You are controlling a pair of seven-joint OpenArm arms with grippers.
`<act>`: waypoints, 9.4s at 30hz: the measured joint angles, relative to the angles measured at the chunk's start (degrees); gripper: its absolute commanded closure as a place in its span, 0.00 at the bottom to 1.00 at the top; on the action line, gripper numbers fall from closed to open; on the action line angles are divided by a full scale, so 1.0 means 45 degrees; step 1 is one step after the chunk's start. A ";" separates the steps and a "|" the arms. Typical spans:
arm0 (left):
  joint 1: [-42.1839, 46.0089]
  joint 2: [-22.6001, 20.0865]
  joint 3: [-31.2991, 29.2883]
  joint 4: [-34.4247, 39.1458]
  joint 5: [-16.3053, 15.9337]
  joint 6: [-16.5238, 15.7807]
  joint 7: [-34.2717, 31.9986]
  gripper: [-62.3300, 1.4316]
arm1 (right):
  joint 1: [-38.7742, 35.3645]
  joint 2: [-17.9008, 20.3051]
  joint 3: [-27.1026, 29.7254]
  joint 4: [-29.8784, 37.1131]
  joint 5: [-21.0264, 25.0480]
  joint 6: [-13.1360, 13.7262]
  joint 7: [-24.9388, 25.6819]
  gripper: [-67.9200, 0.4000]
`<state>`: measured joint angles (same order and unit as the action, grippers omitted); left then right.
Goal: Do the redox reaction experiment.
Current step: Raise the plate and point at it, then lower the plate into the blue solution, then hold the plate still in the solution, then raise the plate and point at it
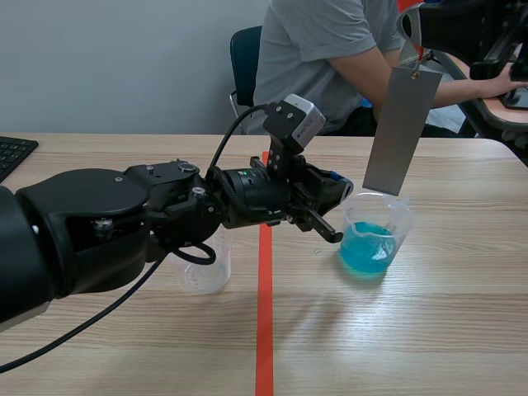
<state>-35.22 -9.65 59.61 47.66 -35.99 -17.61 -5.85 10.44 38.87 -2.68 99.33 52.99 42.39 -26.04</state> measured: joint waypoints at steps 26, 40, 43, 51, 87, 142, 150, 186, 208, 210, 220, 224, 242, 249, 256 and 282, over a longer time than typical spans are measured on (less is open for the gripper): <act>1.0598 -1.0108 -0.8956 0.6139 -0.1501 0.0112 -0.1744 0.91 | 0.0000 0.0000 0.0000 0.0000 0.0005 0.0000 0.0000 0.97; 1.8136 -0.8174 -1.4401 0.6013 -0.1399 0.0486 -0.2108 0.91 | 0.0000 0.0000 0.0000 0.0000 0.0000 0.0000 0.0000 0.97; 1.8627 -0.7538 -1.4634 0.6013 -0.1394 0.0486 -0.2103 0.91 | 0.0000 0.0000 0.0000 0.0000 -0.0005 0.0000 0.0000 0.97; 1.9613 -0.6028 -1.5480 0.6013 -0.1355 0.0500 -0.2108 0.91 | 0.0000 0.0000 0.0000 -0.0155 -0.0175 0.0000 0.0223 0.97; 1.9710 -0.5547 -1.5528 0.5989 -0.1355 0.0675 -0.1957 0.91 | 0.0000 -0.0243 -0.0787 -0.1967 -0.2652 -0.0024 0.2550 0.97; 1.9710 -0.5547 -1.5528 0.5989 -0.1355 0.0675 -0.1953 0.91 | 0.0000 -0.1763 -0.1914 -0.5693 -0.7830 -0.0019 0.6625 0.97; 1.9710 -0.5547 -1.5528 0.5989 -0.1355 0.0675 -0.1953 0.91 | 0.0000 -0.1763 -0.1914 -0.5693 -0.7830 -0.0019 0.6586 0.97; 1.9710 -0.5547 -1.5528 0.5989 -0.1355 0.0675 -0.1953 0.91 | -0.0005 -0.1744 -0.1860 -0.4988 -0.6688 -0.0015 0.4881 0.97; 1.9710 -0.5547 -1.5528 0.5989 -0.1355 0.0675 -0.1953 0.91 | -0.0005 -0.1263 0.0160 -0.0554 -0.2244 -0.0005 -0.0398 0.97; 1.9710 -0.5547 -1.5528 0.5989 -0.1355 0.0675 -0.1953 0.91 | -0.0005 -0.1268 0.0296 -0.0219 -0.2011 -0.0005 -0.0617 0.97; 1.9710 -0.5600 -1.5504 0.5989 -0.1350 0.0670 -0.1953 0.91 | -0.0005 -0.1268 0.0597 0.0661 -0.0981 0.0000 -0.1506 0.97; 1.9710 -0.6183 -1.5504 0.5989 -0.1360 0.0670 -0.2011 0.91 | -0.0005 -0.1268 0.0646 0.0772 -0.0515 0.0000 -0.1817 0.97; 1.5334 -1.0914 -1.3464 0.7383 -0.1370 -0.1923 -0.2560 0.91 | -0.0005 -0.1268 0.0889 0.0967 -0.0277 0.0000 -0.1812 0.97; 1.0462 -1.0928 -0.8879 0.7645 -0.1345 -0.1996 -0.1802 0.91 | -0.0005 -0.1268 0.0889 0.0967 -0.0233 0.0000 -0.1817 0.97; 0.6280 -0.9408 -0.4600 0.7645 -0.1302 -0.1423 -0.0578 0.91 | -0.0005 -0.1268 0.0889 0.0967 -0.0228 0.0000 -0.1812 0.97; -0.0049 -0.1341 0.0165 0.0782 0.0272 0.1093 0.0160 0.91 | -0.0005 -0.1302 0.0889 0.0967 -0.0228 0.0000 -0.1817 0.97</act>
<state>-35.44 -15.68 60.36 51.18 -34.76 -12.69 -5.13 10.41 33.01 1.32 103.68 51.96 42.39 -34.22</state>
